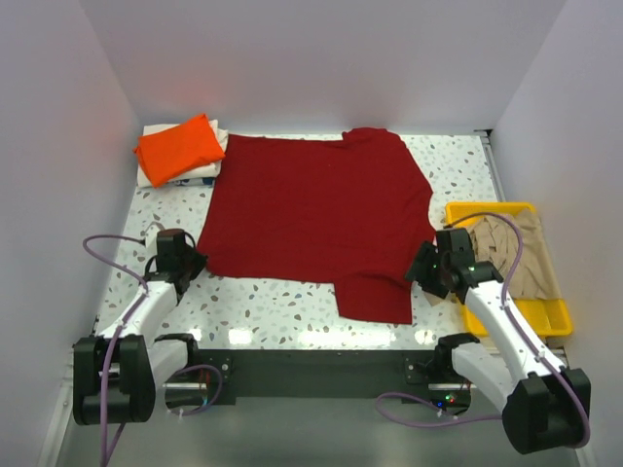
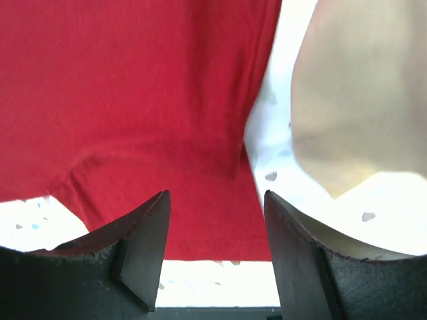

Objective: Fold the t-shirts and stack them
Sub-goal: Flatten the tshirt out

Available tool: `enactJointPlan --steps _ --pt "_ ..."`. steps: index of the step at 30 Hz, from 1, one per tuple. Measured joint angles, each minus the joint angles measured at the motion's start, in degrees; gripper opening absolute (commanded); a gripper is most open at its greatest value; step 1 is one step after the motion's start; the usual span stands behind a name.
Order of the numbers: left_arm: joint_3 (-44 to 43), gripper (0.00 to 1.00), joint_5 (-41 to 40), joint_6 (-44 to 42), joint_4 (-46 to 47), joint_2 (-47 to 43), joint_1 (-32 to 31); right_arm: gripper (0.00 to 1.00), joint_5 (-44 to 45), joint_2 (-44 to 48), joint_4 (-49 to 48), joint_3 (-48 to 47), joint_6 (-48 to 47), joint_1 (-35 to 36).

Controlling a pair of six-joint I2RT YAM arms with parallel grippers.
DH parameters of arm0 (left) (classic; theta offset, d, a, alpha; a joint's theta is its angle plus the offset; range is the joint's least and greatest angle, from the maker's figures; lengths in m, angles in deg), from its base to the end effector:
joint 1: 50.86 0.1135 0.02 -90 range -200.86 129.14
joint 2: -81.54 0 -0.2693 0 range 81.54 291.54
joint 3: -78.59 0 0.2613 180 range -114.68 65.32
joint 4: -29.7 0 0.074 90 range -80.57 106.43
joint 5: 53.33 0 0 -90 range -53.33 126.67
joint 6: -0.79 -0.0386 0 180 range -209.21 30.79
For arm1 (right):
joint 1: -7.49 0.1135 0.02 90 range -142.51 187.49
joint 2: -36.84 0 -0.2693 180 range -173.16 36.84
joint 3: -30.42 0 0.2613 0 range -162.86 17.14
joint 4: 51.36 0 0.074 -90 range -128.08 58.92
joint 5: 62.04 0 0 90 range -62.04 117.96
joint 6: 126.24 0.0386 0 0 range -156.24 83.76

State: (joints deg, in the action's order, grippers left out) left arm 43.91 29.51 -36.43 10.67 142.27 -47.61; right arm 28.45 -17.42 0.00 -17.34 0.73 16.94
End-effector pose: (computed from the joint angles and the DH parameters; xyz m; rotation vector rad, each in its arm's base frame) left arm 0.2018 0.0163 0.1541 -1.1653 2.0600 -0.2753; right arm 0.1798 0.0296 0.2072 0.6235 2.5325 0.2858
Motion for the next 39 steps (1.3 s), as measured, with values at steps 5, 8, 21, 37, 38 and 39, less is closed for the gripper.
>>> enactJointPlan --steps 5,8,21,37,38,39 --pt "0.9 0.0 0.5 0.0 0.7 -0.2 0.0 0.6 -1.5 3.1 3.2 3.1 1.6 1.4" --pt "1.1 0.0 0.7 0.0 1.0 -0.2 0.0 0.59 -1.5 2.8 4.8 3.9 2.2 2.2" --pt "1.1 0.0 1.0 0.0 1.9 1.2 0.0 0.18 0.0 -8.4 4.0 5.7 5.3 12.2" --pt "1.1 0.0 -1.6 0.0 -1.2 -2.6 0.0 0.0 0.2 2.7 13.2 -4.9 4.3 13.0" --pt "1.1 0.0 -2.0 0.1 -1.7 -3.2 0.0 0.0 0.2 3.9 13.9 -6.4 4.0 13.0" --pt "1.1 0.0 -2.4 0.2 -2.6 -4.0 0.0 0.0 0.2 4.8 14.7 -7.6 3.8 13.0"
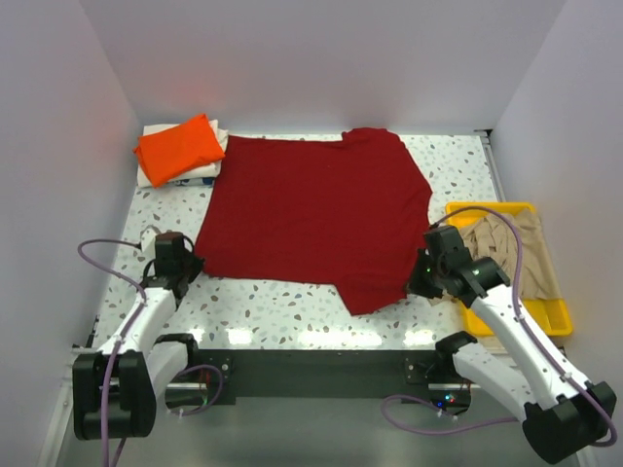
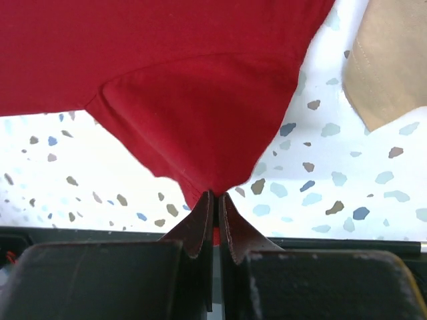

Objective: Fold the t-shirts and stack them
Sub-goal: Fold the tshirt

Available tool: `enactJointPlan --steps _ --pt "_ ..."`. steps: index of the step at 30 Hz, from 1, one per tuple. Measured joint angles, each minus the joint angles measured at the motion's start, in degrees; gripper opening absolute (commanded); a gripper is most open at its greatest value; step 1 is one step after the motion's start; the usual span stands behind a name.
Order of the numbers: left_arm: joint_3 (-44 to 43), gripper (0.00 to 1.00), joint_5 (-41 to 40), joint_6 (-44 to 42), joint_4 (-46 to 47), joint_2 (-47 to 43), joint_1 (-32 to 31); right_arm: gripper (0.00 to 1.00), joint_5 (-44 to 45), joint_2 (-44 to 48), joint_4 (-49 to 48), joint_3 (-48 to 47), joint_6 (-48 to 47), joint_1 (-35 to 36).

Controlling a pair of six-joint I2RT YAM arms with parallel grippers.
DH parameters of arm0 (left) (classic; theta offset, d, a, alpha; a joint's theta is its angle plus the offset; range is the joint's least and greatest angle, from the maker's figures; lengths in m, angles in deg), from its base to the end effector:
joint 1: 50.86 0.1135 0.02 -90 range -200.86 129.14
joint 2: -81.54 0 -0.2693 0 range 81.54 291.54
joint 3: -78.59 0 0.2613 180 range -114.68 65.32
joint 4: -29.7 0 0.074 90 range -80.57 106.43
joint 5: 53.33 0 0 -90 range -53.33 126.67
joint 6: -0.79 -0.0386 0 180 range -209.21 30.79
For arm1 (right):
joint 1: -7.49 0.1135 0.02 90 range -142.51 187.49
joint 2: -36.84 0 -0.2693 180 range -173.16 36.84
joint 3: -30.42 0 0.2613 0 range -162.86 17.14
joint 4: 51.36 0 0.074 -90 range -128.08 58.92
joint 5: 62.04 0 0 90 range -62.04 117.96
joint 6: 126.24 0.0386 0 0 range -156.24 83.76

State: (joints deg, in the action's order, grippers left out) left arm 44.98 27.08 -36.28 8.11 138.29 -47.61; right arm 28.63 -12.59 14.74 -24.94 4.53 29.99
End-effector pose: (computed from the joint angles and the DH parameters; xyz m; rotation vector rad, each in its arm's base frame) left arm 0.1916 0.0173 0.1572 -1.1781 2.0329 -0.2326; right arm 0.1487 0.0611 0.2474 0.4279 2.6350 0.3597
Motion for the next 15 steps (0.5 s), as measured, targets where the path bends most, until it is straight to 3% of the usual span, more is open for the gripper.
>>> enactJointPlan --steps 10,15 --pt "-0.2 0.0 -4.3 0.5 -9.3 -10.6 0.0 0.0 -0.2 7.0 10.1 -3.3 -1.9 0.0" --pt "-1.0 0.0 -4.4 0.0 -9.6 -9.8 0.0 0.0 -1.4 5.4 9.2 -7.0 -3.3 0.0"
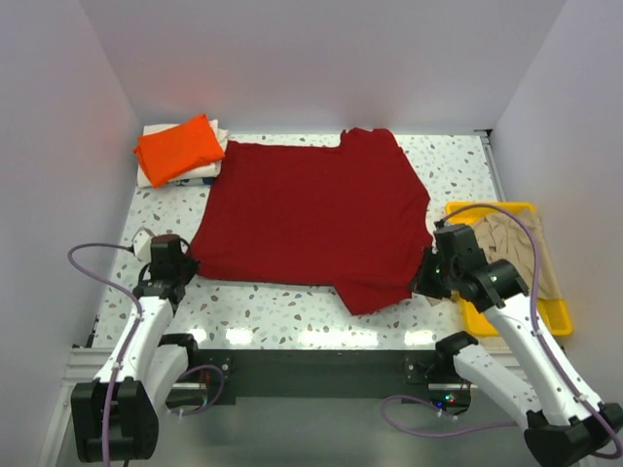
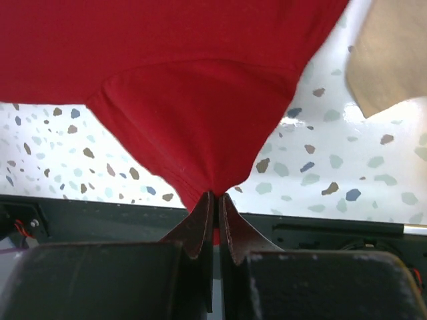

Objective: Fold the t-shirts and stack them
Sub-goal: Fold the tshirt

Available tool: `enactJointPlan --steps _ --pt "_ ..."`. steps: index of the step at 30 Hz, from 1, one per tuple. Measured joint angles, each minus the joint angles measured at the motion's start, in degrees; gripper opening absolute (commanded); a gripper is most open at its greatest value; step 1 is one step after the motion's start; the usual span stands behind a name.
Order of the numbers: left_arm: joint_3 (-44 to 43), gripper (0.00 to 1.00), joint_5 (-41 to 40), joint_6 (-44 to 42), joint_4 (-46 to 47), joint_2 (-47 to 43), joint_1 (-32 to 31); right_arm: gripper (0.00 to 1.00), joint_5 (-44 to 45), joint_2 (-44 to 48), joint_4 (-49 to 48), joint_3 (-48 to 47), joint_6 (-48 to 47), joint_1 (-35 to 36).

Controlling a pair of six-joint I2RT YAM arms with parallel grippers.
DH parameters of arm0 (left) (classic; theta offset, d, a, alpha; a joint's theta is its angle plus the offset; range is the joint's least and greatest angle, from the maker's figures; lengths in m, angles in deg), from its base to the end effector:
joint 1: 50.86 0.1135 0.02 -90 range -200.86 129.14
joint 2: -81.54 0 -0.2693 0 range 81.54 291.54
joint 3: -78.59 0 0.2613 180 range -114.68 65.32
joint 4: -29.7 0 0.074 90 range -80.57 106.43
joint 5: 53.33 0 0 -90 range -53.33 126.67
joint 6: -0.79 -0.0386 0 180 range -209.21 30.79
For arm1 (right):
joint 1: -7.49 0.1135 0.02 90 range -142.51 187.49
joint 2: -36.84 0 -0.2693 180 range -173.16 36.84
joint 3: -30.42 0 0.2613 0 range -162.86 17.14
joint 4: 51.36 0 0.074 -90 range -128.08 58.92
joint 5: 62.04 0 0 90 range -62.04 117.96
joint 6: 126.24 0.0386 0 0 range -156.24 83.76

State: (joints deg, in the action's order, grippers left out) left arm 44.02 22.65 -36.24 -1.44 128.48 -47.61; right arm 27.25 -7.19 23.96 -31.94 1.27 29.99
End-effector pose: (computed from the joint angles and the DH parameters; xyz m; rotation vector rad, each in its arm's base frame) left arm 0.1714 0.0191 0.1776 -1.1930 1.9751 -0.1590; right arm 0.1252 0.0524 0.2884 0.3374 2.5981 0.4023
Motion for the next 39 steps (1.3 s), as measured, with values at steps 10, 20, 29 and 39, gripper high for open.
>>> enactJointPlan --steps 10,20,29,39 --pt "-9.8 0.0 1.0 1.5 2.4 19.3 -0.9 0.0 -1.7 -22.7 -14.6 -5.4 -0.2 -0.3" --pt "-20.9 0.05 1.2 3.5 4.9 31.2 -1.8 0.0 -2.5 -32.0 -25.2 -12.9 1.3 -7.5" --pt "-26.3 0.06 1.4 4.5 5.1 39.0 -1.8 0.0 -4.4 -39.5 -30.3 -18.0 2.7 -11.8" --pt "-31.4 0.06 1.7 5.0 5.3 44.1 -1.8 0.0 -6.3 -47.3 -33.2 -23.9 3.9 -14.8"
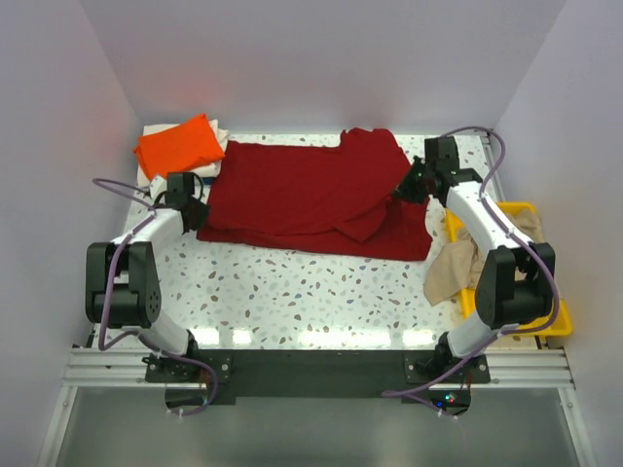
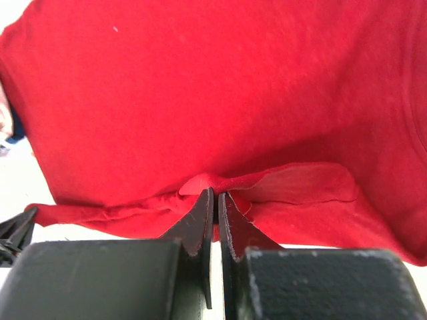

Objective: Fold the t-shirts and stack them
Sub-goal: Fold the tshirt

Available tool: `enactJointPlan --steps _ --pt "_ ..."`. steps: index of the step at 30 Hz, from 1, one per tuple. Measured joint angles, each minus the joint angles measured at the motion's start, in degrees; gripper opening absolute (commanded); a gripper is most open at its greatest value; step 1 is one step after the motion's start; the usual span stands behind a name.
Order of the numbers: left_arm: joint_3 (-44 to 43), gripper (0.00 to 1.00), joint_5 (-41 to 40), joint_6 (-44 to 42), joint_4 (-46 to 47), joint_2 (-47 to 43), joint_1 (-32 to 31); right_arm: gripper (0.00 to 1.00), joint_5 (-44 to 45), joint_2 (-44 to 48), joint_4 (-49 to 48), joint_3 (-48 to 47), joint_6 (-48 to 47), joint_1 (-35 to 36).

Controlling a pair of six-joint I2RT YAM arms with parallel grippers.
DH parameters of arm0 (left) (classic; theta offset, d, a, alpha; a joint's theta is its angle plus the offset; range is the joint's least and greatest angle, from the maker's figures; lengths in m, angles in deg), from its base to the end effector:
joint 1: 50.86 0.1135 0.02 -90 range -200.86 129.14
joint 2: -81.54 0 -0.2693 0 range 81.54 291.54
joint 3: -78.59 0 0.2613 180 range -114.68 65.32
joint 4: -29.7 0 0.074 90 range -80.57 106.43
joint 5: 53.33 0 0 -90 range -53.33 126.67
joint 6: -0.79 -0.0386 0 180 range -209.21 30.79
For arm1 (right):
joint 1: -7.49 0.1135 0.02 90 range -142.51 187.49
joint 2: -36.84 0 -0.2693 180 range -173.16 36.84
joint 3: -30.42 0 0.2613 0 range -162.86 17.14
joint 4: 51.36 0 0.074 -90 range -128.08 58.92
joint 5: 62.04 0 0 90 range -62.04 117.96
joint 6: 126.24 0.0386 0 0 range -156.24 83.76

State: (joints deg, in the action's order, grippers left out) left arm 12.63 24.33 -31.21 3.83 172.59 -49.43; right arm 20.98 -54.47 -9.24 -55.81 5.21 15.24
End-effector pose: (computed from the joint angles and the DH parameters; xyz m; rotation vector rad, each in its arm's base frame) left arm 0.3316 0.0165 0.1852 -1.2898 2.0714 -0.1775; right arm 0.3588 0.0536 0.2772 0.6562 2.3692 0.5372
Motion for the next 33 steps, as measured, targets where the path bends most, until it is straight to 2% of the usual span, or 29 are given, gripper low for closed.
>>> enactJointPlan --steps 18,33 --pt "-5.1 0.1 1.3 0.0 -0.1 5.1 0.0 0.0 -0.7 -4.9 -1.1 -6.9 1.0 -2.3" --pt "-9.5 0.09 3.9 -1.6 -0.1 10.5 0.0 0.0 -3.2 -9.2 -3.3 -6.9 1.2 -3.9"
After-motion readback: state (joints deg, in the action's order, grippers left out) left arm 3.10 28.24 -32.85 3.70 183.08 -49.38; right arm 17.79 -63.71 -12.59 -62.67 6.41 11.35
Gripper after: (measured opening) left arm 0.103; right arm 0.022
